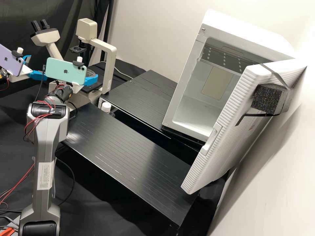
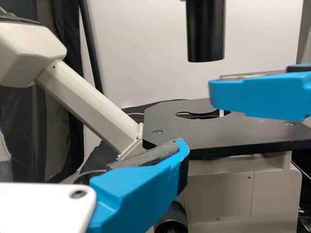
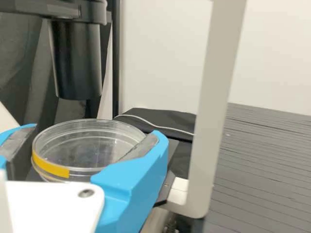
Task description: Move the petri dish to the bench.
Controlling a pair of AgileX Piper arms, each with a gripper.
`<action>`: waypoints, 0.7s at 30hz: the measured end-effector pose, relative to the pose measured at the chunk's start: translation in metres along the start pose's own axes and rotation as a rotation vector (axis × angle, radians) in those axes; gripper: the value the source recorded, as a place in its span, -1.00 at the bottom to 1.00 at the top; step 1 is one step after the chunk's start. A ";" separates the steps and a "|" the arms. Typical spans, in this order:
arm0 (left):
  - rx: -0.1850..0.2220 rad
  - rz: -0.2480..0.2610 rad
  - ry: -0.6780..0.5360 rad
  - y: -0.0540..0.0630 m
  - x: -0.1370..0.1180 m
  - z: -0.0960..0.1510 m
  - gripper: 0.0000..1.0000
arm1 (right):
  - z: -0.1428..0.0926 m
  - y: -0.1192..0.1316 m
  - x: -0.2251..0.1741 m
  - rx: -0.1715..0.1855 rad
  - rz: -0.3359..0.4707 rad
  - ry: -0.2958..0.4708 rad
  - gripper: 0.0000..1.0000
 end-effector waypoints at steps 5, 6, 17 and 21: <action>0.000 0.000 0.000 0.000 0.000 0.000 1.00 | 0.008 0.009 -0.022 -0.042 0.029 0.003 -1.00; 0.000 0.000 0.000 0.000 0.000 0.000 1.00 | 0.008 0.011 -0.026 -0.048 0.034 0.005 -1.00; 0.000 0.000 0.000 0.000 0.000 0.000 1.00 | 0.039 0.050 -0.117 -0.105 0.197 0.002 -1.00; 0.000 0.000 0.000 0.000 0.000 0.000 1.00 | 0.063 0.060 -0.144 -0.123 0.231 -0.037 -1.00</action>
